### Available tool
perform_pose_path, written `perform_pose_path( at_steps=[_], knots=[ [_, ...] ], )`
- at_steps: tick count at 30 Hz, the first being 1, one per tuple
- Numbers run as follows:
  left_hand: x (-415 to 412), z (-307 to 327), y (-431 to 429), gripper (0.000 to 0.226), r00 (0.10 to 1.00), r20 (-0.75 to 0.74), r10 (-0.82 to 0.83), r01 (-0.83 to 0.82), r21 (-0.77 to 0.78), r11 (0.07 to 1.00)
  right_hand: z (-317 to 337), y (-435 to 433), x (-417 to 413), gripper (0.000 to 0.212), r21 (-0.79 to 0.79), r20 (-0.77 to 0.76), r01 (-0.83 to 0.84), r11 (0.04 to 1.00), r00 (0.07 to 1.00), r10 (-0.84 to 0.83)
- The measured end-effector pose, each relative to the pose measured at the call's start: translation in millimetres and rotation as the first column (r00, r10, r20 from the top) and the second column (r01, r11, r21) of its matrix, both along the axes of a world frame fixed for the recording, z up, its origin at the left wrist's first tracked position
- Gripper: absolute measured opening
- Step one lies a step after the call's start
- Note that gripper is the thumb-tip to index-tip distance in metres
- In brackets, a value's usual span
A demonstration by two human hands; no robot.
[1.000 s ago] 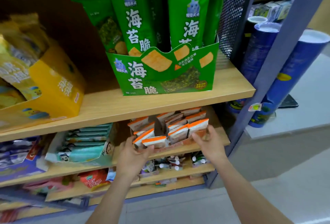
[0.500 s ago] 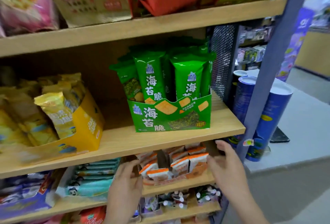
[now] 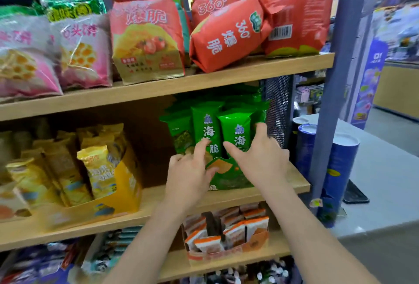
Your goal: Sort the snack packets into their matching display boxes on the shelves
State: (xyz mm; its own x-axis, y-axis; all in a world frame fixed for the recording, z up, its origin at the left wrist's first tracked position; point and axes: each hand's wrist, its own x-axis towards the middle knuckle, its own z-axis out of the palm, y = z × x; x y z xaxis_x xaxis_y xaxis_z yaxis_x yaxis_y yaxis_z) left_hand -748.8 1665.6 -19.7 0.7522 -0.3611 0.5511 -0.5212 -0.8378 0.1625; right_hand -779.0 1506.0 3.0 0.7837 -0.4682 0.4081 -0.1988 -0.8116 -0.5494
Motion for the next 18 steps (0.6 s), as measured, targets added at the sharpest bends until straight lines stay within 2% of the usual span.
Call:
perform_pose_path(
  at_steps=[4, 5, 7, 9, 10, 14, 16, 18],
  knots=[
    [-10, 3, 3, 0.036, 0.981, -0.024, -0.190, 0.192, 0.101, 0.976, -3, -5, 6, 0.054, 0.033, 0.060, -0.011, 0.999, 0.998, 0.009],
    [-13, 1, 4, 0.034, 0.977, -0.013, -0.215, 0.215, 0.057, 0.975, -4, -7, 5, 0.052, 0.034, 0.085, -0.019, 0.999, 0.996, 0.016],
    [-21, -1, 9, 0.035, 0.981, 0.054, -0.186, 0.192, -0.152, 0.969, -7, -10, 3, 0.048, 0.024, 0.126, -0.045, 0.999, 0.991, 0.041],
    [-28, 5, 9, 0.038, 0.997, 0.063, -0.046, 0.065, -0.354, 0.933, -10, -10, 3, 0.045, 0.042, 0.172, -0.088, 0.995, 0.982, 0.079],
    [-28, 10, 8, 0.039, 0.999, 0.036, 0.018, -0.003, -0.373, 0.928, -12, -10, 3, 0.043, 0.064, 0.205, -0.113, 0.992, 0.974, 0.097],
    [-13, 30, -5, 0.048, 0.975, -0.112, 0.194, -0.210, -0.158, 0.965, -16, -12, 5, 0.043, 0.132, 0.290, -0.153, 0.979, 0.951, 0.110],
    [-6, 37, -7, 0.041, 0.959, -0.191, 0.208, -0.233, -0.117, 0.965, -18, -13, 6, 0.050, 0.144, 0.301, -0.149, 0.978, 0.948, 0.100],
    [-4, 41, -7, 0.034, 0.958, -0.204, 0.203, -0.220, -0.061, 0.974, -18, -12, 7, 0.057, 0.126, 0.298, -0.143, 0.982, 0.949, 0.100]
  ],
)
